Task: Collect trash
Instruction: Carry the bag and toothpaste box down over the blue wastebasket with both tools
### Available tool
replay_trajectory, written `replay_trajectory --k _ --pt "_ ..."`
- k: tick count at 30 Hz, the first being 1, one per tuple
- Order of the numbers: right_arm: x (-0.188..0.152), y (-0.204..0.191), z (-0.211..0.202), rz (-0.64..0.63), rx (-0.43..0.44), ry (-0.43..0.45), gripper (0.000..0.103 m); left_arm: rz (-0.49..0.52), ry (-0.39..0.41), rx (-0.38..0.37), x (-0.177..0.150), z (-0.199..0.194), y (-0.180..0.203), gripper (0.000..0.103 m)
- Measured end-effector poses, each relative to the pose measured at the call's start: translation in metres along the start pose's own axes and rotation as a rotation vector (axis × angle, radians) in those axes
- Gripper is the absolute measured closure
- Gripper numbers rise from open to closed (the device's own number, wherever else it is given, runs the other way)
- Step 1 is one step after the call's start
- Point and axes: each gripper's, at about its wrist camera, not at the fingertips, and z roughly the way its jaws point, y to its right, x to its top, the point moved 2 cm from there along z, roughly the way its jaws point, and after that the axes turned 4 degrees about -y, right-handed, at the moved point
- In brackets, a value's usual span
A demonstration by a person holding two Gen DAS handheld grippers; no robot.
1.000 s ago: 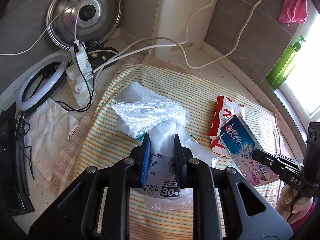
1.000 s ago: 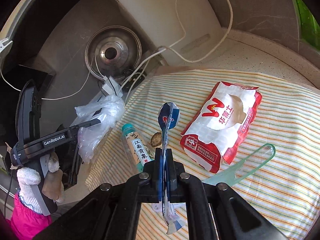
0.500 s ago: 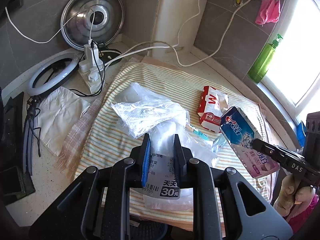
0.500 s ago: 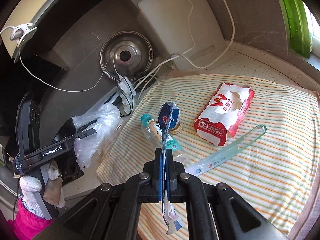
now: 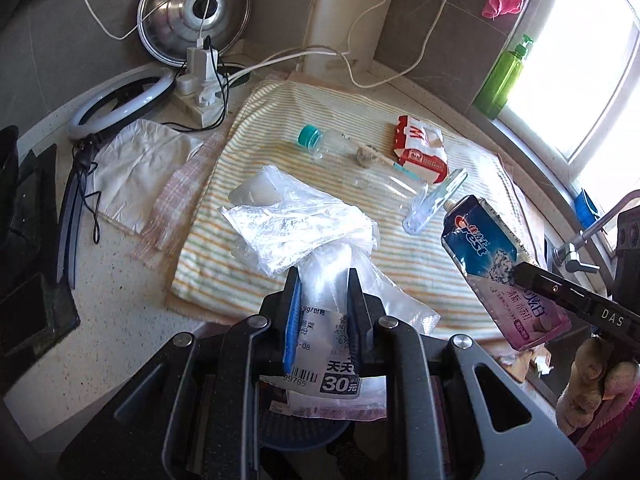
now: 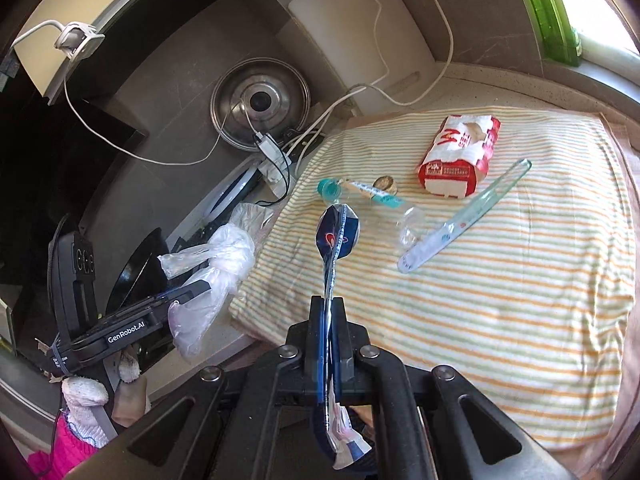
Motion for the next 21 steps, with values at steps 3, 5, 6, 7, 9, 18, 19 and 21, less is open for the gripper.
replay_trajectory --k 3,5,6,7,9,18,19,21 --pt "-0.022 -0.010 0.004 0.002 -0.004 -0.014 0.103 -0.009 -0.024 -0.005 -0.021 0.001 -0.010 0.084" --pt "-0.035 -0.014 0.006 0.011 -0.001 -0.024 0.103 -0.016 -0.042 -0.009 -0.033 0.003 -0.015 0.084" --pt "-0.042 -0.016 0.008 0.017 0.000 -0.029 0.103 -0.016 -0.052 -0.011 -0.040 0.005 -0.018 0.084" --pt "-0.048 -0.019 0.009 0.019 0.000 -0.036 0.103 -0.018 -0.062 -0.013 -0.046 0.006 -0.021 0.084" --pt "-0.061 -0.024 0.013 0.014 -0.008 -0.048 0.103 -0.026 -0.085 -0.020 -0.060 0.010 -0.026 0.084" --pt "-0.113 -0.037 0.041 0.026 -0.028 -0.126 0.103 -0.036 -0.190 -0.027 -0.115 0.039 -0.043 0.084" --pt "-0.119 -0.037 0.045 0.029 -0.029 -0.134 0.103 -0.038 -0.198 -0.028 -0.119 0.041 -0.045 0.084" --pt "-0.128 -0.038 0.052 0.035 -0.033 -0.150 0.103 -0.042 -0.209 -0.031 -0.127 0.045 -0.047 0.084"
